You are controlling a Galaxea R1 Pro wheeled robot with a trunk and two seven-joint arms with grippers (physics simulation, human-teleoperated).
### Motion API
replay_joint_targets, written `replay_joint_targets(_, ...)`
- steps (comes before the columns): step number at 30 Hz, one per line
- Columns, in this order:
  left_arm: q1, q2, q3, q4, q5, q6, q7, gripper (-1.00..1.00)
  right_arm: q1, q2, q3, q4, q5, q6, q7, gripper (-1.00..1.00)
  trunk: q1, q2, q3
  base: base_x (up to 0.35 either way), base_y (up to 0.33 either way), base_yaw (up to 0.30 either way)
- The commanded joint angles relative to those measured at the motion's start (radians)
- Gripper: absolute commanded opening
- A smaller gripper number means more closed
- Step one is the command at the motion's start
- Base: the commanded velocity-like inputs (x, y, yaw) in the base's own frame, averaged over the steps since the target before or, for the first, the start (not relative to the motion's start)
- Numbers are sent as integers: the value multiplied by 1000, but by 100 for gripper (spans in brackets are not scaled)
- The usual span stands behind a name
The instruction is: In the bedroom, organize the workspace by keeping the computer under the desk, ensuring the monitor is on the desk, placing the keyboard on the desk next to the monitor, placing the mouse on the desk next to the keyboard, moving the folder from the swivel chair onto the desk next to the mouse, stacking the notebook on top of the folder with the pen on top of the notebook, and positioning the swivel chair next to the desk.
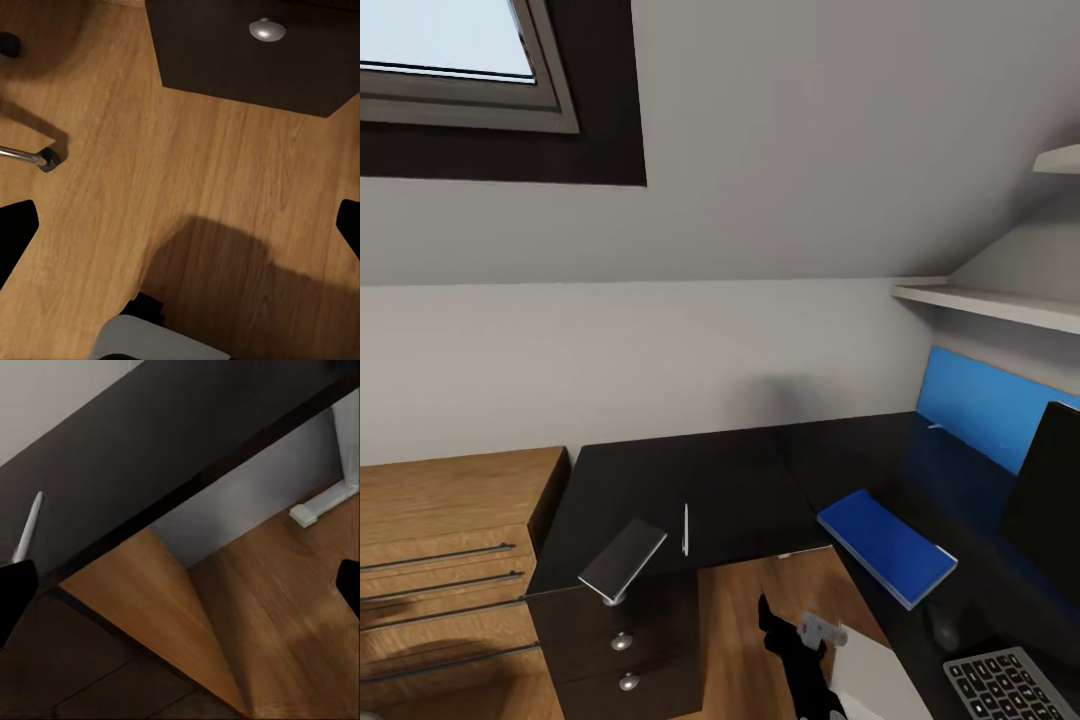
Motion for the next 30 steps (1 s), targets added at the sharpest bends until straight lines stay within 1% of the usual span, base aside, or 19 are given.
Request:
replay_joint_targets(1,-1,1,-8,0,10,-8,6,100,-1,-1,5,19,-8,-6,5,100,0,-1,-1,0,0,0)
replay_joint_targets(8,-1,2,-7,0,10,-12,6,100,0,-2,5,124,-3,-5,15,100,0,-1,-1,0,0,0)
replay_joint_targets(11,-1,3,-6,0,10,-13,7,100,1,-1,6,223,-2,-2,36,100,0,-1,-1,0,0,0)
replay_joint_targets(13,-1,3,-5,0,10,-13,7,100,1,-1,6,246,-1,0,42,100,0,-1,-1,0,0,0)
replay_joint_targets(20,-1,3,-5,0,10,-14,7,100,2,-3,6,282,0,2,53,100,0,-1,-1,0,0,0)
replay_joint_targets(30,-1,3,-5,0,10,-15,7,100,2,4,8,302,0,-5,54,100,0,-1,-1,0,0,0)
